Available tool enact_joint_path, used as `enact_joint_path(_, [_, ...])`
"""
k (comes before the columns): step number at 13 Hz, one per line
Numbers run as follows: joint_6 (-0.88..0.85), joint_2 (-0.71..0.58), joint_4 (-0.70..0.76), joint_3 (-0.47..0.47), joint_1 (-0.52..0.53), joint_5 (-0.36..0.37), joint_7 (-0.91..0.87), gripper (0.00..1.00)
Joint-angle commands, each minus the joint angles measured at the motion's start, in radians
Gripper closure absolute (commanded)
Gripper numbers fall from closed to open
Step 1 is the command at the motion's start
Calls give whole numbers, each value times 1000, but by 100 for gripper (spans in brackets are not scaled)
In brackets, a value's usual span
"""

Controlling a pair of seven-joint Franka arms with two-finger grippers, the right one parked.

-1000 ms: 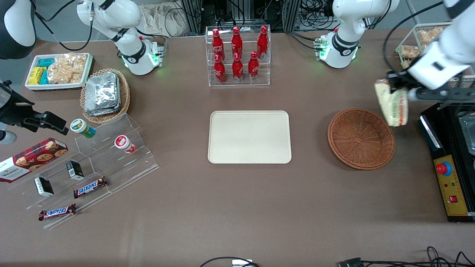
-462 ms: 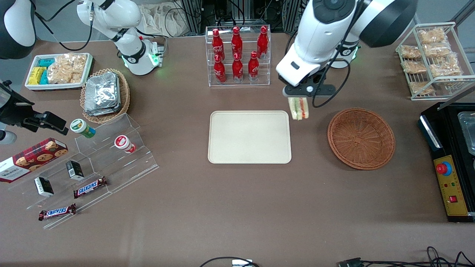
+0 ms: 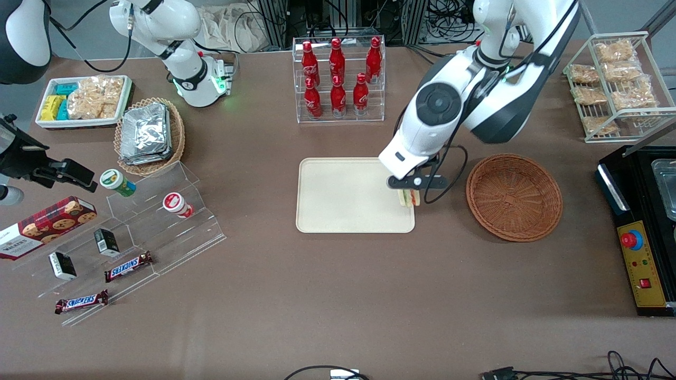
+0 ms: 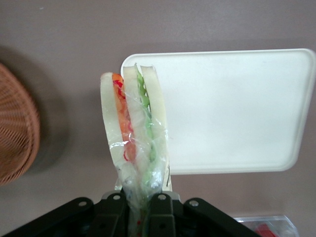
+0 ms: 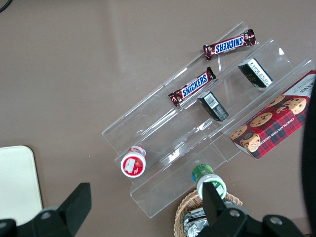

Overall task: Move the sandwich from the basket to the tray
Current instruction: 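Carry the sandwich over the cream tray and lower it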

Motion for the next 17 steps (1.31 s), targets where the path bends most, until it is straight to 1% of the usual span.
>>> enact_joint_path(1, [134,86,-66,-8,-17,98,-19,100])
enact_joint_path(3, [243,144,-116,-6,-18,153,-28,100])
enact_joint_path(4, [292,167,-135,-6,-18,164,-73,100])
enact_joint_path(6, [313,209,-144,-6,-26,231,-127,100])
enact_joint_path(8, [322,241,-144,-6,-28,273,-167,100])
enact_joint_path(9, [331,243,-147,-6,-28,279,-174,100])
enact_joint_path(10, [331,246,-147,-6,-28,279,-174,85])
enact_joint_path(11, [331,246,-147,-5,-26,279,-174,50])
enact_joint_path(12, [330,246,-147,-4,-24,279,-180,1])
enact_joint_path(17, [304,234,-144,-8,-18,275,-189,0])
